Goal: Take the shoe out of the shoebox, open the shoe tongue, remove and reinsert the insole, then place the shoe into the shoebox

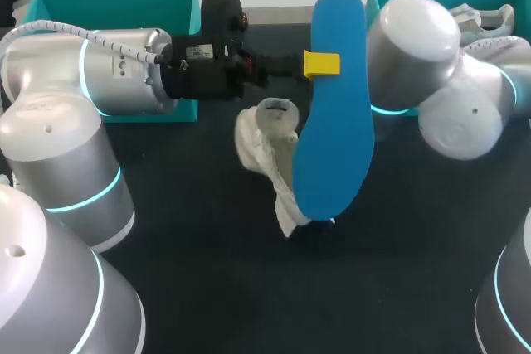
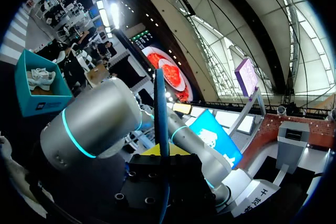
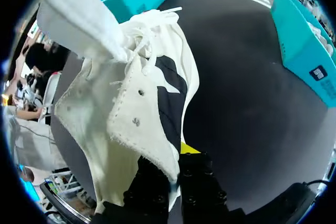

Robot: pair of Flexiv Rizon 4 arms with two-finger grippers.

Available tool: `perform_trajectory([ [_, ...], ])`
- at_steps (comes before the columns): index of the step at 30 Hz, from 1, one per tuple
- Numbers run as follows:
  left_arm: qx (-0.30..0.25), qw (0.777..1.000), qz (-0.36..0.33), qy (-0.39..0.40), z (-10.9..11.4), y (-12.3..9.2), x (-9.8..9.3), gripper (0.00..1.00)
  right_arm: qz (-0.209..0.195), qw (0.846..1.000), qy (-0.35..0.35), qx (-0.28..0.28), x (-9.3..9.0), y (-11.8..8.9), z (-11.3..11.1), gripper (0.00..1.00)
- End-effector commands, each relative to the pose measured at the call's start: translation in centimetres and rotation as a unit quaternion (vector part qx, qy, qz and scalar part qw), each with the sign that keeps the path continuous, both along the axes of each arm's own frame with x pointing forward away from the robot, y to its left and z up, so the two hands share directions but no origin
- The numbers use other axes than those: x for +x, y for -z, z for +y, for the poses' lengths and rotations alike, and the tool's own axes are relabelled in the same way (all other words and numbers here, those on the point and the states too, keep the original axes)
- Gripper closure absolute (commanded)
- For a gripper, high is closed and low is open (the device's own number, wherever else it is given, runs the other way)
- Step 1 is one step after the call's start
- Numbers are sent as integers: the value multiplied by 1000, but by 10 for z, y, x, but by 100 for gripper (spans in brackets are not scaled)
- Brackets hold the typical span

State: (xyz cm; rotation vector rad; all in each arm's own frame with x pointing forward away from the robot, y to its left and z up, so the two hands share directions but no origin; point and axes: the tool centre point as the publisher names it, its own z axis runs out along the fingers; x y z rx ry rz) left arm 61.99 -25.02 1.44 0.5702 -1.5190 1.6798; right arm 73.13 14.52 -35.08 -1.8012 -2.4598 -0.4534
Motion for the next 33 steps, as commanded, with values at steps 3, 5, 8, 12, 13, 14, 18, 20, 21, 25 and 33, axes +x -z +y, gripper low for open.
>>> perform_trajectory([
  [3,-1,1000,0,-1,-2,1,0,100,-10,998,67,11,-7,13,3,100],
  [5,-1,1000,0,-1,-2,1,0,100,-11,998,64,19,-7,17,5,100],
  [8,-1,1000,0,-1,-2,1,0,100,-3,998,62,23,-9,21,6,100],
  [12,-1,1000,0,-1,-2,1,0,100,3,998,48,26,-10,26,7,100],
  [13,-1,1000,0,-1,-2,1,0,100,9,999,45,25,-11,30,6,100],
  [14,-1,1000,0,-1,-2,1,0,100,10,999,40,29,-11,32,5,100],
  [18,-1,1000,0,-1,-2,1,0,100,20,998,42,29,-13,40,5,100],
  [20,-1,1000,0,-1,-2,1,0,100,25,998,48,35,-14,46,4,100],
  [21,-1,1000,0,-1,-2,1,0,100,25,998,48,36,-14,48,4,100],
  [25,-1,1000,0,-1,-2,1,0,100,37,997,57,41,-16,59,5,100],
  [33,-1,1000,0,-1,-2,1,0,100,28,995,77,62,-21,33,2,0],
])
